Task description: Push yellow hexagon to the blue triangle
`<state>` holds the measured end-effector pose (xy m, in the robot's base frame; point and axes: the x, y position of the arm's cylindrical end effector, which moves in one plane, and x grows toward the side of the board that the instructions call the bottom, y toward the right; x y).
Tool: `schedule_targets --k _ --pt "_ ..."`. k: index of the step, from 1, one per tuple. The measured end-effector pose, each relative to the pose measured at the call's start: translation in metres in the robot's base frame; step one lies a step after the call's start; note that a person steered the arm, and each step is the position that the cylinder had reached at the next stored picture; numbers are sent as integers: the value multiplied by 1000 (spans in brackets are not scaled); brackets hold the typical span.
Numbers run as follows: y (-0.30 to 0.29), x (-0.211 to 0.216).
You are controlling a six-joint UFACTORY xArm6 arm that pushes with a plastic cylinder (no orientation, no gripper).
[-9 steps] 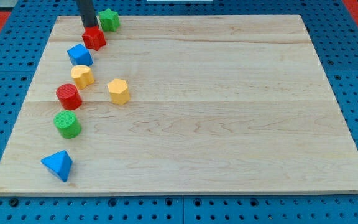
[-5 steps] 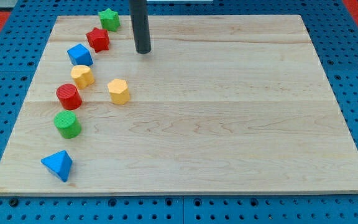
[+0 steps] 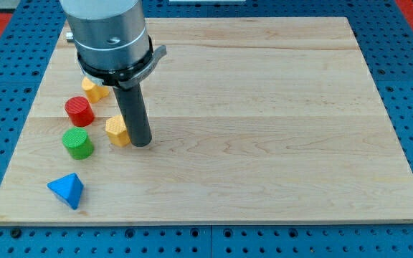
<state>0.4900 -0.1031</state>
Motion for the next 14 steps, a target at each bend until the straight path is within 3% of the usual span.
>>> schedule_targets --k 2,8,12,14 --pt "-8 -62" --pt "-24 -71" --pt "4 -18" --pt "-27 -50"
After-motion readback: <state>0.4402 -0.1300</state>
